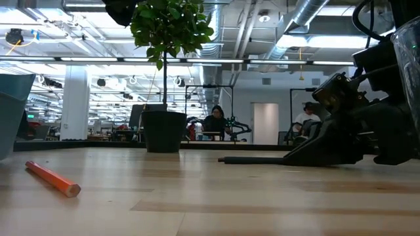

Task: Sort pens & pencils
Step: Put the black pen into the transparent bin

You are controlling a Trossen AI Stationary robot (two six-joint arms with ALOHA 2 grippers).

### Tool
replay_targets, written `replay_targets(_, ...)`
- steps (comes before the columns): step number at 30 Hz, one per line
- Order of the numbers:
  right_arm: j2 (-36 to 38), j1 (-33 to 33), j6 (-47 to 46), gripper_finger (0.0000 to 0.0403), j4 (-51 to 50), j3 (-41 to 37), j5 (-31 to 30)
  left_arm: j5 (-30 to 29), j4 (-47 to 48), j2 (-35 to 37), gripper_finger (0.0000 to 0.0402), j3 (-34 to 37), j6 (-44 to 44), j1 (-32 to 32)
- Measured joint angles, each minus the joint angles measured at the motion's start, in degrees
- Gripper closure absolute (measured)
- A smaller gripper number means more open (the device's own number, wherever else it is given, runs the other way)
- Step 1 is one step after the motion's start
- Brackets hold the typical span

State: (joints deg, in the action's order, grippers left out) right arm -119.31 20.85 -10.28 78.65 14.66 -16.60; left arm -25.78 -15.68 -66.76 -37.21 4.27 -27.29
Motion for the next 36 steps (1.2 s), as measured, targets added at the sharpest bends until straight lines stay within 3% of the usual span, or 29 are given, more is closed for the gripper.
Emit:
replay_targets(6,-0.02,0.01,0.02,0.0336,-0.04,0.00,-0.02,0.00,-0.02,0.00,0.0331,0.00,0.00,0.00)
replay_targets(36,-0.11,0.01,0.22,0.0343,0.50,0.00,-0.15,-0.02,-0.02,0.00,0.0331,0.00,0.02,0.00)
